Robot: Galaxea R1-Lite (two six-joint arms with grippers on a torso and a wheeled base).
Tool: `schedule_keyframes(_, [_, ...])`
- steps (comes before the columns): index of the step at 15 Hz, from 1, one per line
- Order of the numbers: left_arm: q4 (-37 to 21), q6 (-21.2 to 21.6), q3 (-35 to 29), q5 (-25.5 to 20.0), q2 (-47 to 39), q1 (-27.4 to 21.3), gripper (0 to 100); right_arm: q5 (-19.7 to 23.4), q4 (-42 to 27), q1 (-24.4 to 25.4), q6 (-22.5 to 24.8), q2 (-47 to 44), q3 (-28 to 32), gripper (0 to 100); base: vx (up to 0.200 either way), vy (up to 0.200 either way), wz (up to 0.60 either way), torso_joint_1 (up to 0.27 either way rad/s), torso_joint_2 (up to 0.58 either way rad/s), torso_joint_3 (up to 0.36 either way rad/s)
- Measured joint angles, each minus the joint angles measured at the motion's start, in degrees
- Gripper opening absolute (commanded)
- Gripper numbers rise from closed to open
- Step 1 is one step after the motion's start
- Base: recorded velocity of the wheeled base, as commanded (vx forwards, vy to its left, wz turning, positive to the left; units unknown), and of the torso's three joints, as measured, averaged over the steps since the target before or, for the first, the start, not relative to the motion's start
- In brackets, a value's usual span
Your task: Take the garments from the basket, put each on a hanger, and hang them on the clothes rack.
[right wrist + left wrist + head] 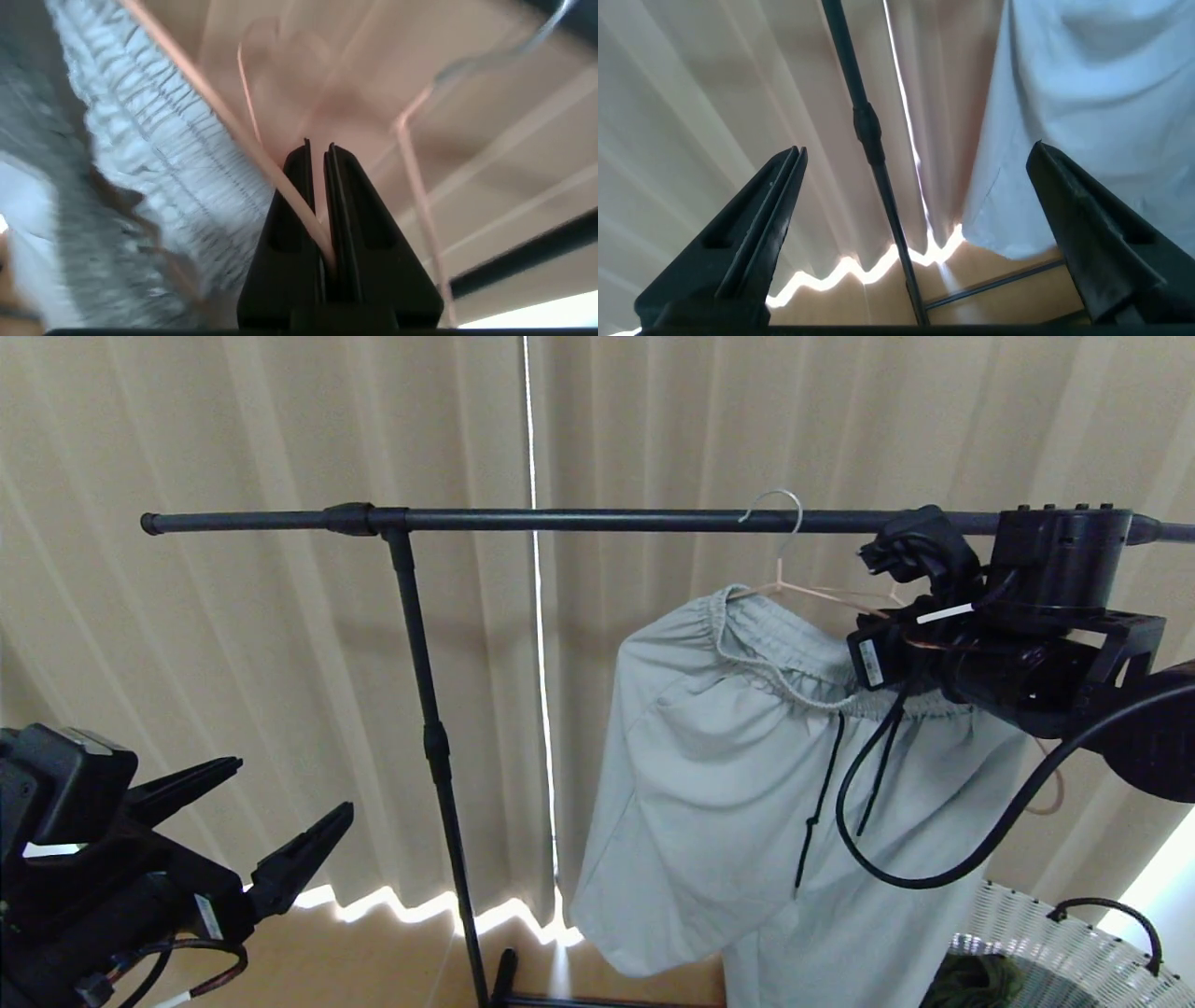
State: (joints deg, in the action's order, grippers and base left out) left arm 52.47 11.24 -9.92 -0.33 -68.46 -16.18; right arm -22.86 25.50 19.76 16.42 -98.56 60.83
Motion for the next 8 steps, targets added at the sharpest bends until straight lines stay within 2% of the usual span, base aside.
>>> schedule_keyframes(8, [0.0,0.0,-0.1,0.0,0.05,0.04,100,-1.26,-1.1,-0.11,0.4,-0.33,3.17,0,0.0,0.0,0.0,0.0,0.0,0.0])
